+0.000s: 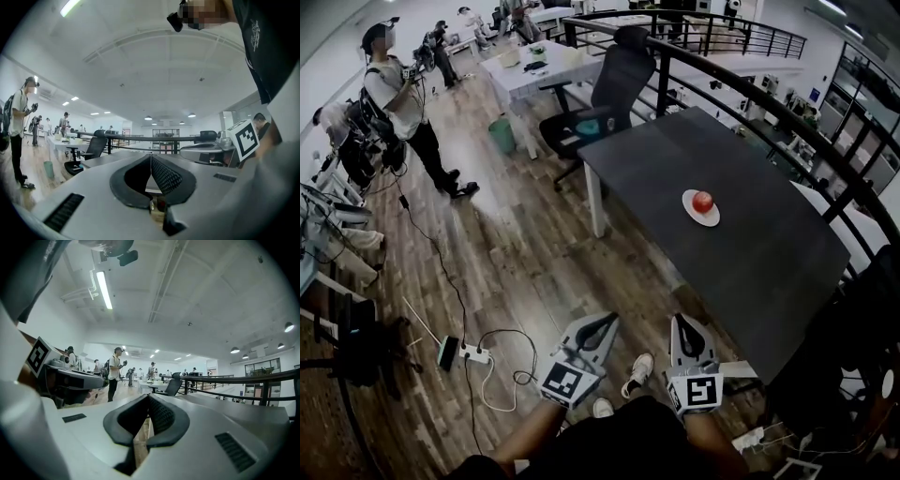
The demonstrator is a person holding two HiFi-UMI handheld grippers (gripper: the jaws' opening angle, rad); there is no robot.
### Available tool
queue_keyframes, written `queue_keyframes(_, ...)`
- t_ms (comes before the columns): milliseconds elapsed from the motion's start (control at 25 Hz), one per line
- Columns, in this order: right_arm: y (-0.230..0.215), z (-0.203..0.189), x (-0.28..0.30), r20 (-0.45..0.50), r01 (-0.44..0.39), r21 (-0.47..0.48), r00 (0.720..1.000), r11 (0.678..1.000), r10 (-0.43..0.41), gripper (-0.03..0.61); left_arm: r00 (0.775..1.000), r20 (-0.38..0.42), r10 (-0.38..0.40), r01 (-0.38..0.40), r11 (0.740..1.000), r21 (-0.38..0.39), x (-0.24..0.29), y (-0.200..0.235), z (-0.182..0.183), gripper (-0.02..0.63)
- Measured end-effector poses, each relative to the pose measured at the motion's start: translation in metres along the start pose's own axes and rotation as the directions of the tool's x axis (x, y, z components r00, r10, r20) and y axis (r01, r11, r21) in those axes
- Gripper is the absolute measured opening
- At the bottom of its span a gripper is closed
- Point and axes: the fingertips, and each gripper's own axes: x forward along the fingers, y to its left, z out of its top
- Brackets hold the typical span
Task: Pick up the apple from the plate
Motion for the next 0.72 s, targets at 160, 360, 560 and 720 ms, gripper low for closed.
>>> queue_keyframes(160, -0.026, -0.003, 0.024, 0.009, 0.005, -0.014, 1.000, 1.000, -0.005, 0.025, 0.999, 0.041, 0.015, -0.016, 1.000, 0.008, 0.031, 0.010, 0.016, 0.023)
queue_keyframes(360, -0.060, -0.008, 0.048, 0.028, 0.003, 0.012, 1.000, 1.000, -0.003, 0.024, 1.000, 0.025, -0.005, 0.005, 1.000, 0.006, 0.078, 0.018, 0.015, 0.023)
queue_keyframes(560, -0.086, -0.007, 0.078, 0.035, -0.012, 0.017, 0.999, 1.000, 0.011, 0.023, 1.000, 0.010, -0.004, 0.004, 1.000, 0.008, 0.121, 0.037, 0.015, 0.023)
queue_keyframes(720, -0.103, -0.006, 0.096, 0.033, -0.041, 0.010, 0.999, 0.999, 0.040, 0.024, 1.000, -0.005, 0.008, -0.008, 1.000, 0.006, 0.148, 0.050, 0.016, 0.023)
